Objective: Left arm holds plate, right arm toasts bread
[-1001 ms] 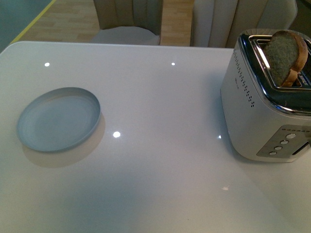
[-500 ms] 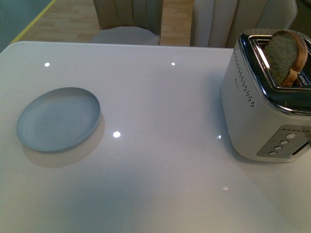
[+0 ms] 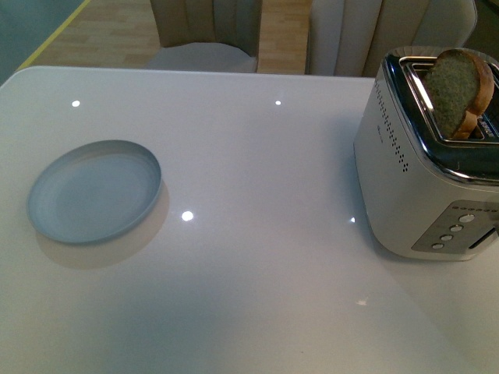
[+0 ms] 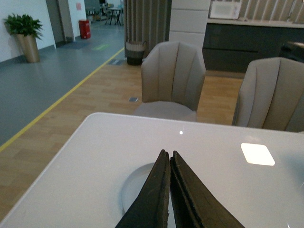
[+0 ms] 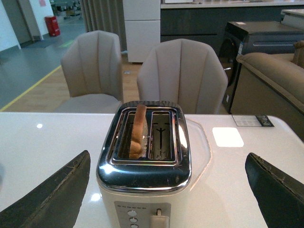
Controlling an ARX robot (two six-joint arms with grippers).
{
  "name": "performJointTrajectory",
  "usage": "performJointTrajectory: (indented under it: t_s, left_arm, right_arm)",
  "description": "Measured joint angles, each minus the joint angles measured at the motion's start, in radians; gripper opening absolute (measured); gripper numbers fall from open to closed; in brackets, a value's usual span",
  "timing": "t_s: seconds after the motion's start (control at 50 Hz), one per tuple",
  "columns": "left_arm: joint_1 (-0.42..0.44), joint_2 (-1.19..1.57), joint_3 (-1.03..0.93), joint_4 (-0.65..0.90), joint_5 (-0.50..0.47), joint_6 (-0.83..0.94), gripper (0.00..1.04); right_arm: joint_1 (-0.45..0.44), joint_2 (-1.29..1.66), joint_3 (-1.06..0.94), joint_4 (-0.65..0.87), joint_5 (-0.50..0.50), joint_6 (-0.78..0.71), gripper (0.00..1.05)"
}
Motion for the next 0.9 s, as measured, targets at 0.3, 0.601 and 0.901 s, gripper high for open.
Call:
performJointTrajectory:
  t_s: [0.3,0.601,0.901]
  left_arm:
    - [0.0,-0.016,0.0,-0.007,0.0,0.0,0.03]
    - [0.0,-0.016,0.0,-0.007,0.0,0.0,0.12]
    - [0.0,-0.016,0.0,-0.007,0.0,0.0,0.62]
  right_arm:
    - [0.0,0.0,0.0,0.0,0.0,0.0,0.96]
    - [0.0,0.0,0.0,0.0,0.0,0.0,0.96]
    - [0.0,0.0,0.0,0.0,0.0,0.0,0.96]
